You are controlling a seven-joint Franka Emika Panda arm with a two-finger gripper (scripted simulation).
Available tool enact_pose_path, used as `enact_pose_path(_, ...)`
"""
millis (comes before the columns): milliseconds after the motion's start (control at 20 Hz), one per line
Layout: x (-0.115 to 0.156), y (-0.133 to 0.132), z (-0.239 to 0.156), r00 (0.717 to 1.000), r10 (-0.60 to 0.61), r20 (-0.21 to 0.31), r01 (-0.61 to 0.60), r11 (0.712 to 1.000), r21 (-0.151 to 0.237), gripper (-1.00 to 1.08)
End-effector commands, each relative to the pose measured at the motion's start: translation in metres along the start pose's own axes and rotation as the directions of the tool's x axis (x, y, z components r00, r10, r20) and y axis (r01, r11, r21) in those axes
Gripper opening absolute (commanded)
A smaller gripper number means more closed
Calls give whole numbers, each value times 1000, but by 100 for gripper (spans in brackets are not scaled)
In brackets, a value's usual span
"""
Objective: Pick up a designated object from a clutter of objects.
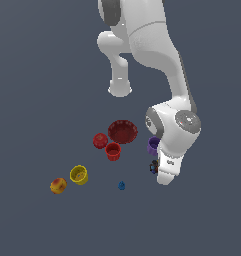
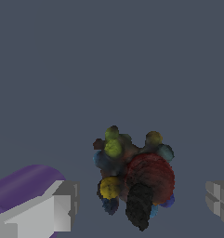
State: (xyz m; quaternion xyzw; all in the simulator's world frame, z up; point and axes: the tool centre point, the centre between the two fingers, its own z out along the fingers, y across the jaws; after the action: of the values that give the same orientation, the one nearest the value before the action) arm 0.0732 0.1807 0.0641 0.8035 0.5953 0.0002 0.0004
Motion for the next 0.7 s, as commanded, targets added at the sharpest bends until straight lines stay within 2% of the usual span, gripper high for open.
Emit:
enact_pose_path(0, 0, -1, 14, 1000, -2, 0, 2, 1000, 1, 100)
enact_pose_path(400, 0, 0, 35, 1000, -4, 0, 4, 1000, 1, 100)
enact_pose_path(450, 0, 0, 35, 1000, -4, 0, 4, 1000, 1, -100)
enact_pose_path(650, 0, 0, 35, 1000, -4, 0, 4, 1000, 1, -100)
